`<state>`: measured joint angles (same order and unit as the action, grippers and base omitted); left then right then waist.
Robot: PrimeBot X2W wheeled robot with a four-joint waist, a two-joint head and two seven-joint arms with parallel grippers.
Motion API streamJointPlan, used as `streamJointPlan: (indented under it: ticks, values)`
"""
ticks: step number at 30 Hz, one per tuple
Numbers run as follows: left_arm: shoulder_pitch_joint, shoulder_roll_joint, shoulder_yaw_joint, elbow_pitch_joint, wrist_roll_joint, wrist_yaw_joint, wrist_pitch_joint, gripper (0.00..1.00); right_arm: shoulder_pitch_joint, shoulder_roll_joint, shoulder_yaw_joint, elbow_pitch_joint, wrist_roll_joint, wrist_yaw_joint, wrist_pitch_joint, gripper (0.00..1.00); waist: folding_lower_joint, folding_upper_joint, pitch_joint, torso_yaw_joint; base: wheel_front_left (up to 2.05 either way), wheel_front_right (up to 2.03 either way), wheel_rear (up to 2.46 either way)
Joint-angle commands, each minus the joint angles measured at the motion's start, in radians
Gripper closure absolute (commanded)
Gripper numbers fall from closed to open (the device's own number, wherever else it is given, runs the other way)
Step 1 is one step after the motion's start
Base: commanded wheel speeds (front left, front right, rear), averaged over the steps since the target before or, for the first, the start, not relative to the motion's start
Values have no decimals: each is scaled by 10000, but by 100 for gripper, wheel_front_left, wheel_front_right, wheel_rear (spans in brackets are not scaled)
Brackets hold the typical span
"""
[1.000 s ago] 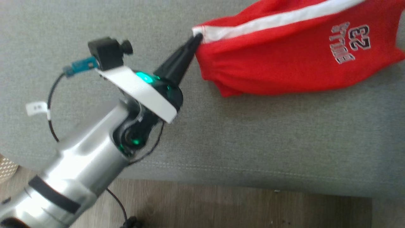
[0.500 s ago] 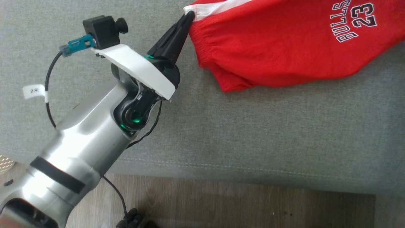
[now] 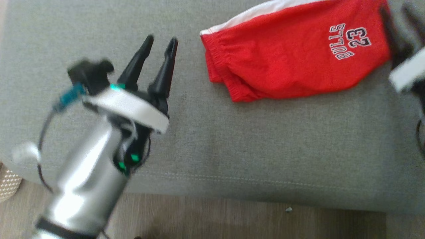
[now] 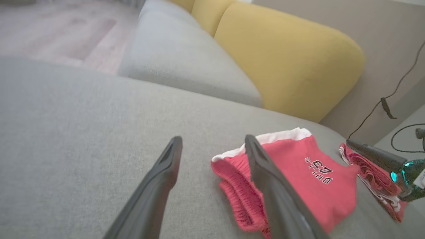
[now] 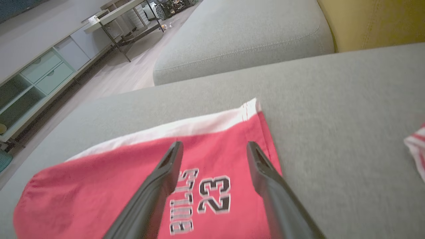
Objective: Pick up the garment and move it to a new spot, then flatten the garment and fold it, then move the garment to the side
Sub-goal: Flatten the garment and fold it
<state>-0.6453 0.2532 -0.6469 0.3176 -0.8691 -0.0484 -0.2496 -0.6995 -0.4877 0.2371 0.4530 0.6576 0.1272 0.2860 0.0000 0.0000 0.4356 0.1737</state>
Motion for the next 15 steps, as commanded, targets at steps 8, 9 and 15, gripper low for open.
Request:
streamJointPlan:
  ticks: [8,9,15]
  values:
    - [3777,-1661,2981,-3334,5235,825,-121,0,1426,217,-1300,112,-837,35,-571,0,0,0,-842,650,0,0,0]
    - [3777,-1661,2981,-3334,5235,825,-121,0,1426,217,-1300,112,-837,35,-571,0,0,0,-842,650,0,0,0]
    - [4699,-1964,3050,-4177,7202,1141,-121,0,838,-95,-1939,1348,-2010,35,-204,0,0,0,-771,1347,0,0,0]
